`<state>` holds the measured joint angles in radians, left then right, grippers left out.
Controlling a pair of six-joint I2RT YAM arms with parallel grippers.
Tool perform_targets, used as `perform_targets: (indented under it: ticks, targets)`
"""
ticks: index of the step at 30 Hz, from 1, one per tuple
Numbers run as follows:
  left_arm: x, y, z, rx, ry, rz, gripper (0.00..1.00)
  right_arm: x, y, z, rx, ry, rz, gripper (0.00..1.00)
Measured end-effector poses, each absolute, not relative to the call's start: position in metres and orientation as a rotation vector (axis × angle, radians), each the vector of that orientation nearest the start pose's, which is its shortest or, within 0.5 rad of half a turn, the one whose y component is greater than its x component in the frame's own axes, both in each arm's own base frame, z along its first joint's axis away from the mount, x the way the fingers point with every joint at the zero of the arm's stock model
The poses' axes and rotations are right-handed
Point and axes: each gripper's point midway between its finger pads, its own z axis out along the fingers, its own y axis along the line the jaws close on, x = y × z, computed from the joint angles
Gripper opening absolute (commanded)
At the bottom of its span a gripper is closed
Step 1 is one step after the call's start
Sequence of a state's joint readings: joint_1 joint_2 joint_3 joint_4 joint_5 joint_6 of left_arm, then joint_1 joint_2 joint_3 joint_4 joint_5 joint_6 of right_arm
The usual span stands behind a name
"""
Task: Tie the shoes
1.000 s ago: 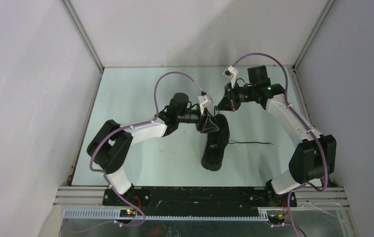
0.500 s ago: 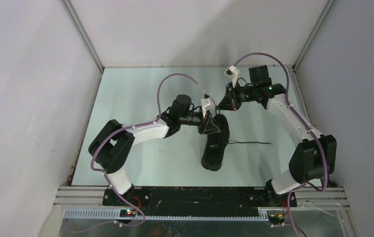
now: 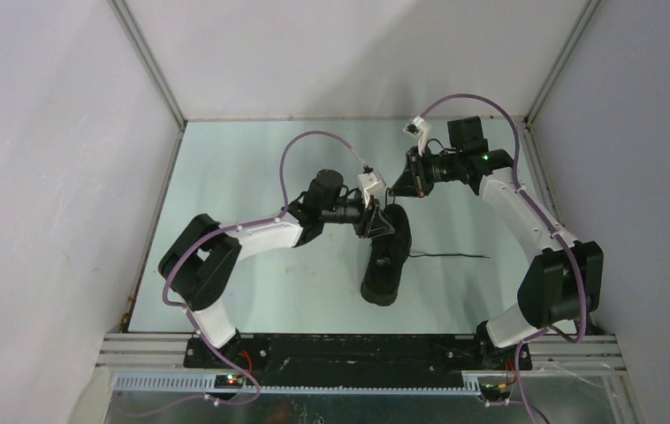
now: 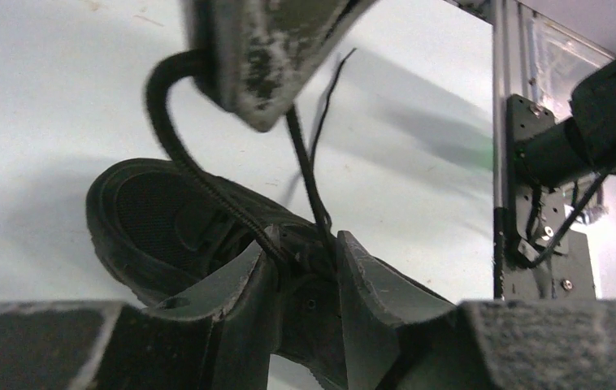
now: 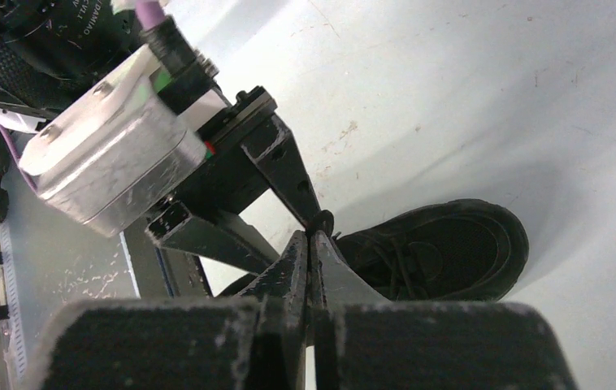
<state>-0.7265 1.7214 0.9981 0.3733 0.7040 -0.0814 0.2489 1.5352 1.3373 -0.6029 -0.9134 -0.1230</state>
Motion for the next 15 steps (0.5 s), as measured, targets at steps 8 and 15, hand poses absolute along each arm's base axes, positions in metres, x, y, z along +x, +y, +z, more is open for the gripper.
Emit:
perform_targets:
  ticks: [8,15]
  targets:
    - [0.28,-0.393,0.14,0.984,1.798,-1.127,0.37,0.32,0.218,0.224,-0.799,2.096,1.139,0.0]
    - [0.269,-0.397,0.128,1.007,1.864,-1.073,0.37,0.324,0.214,0.221,-0.755,2.122,1.12,0.0]
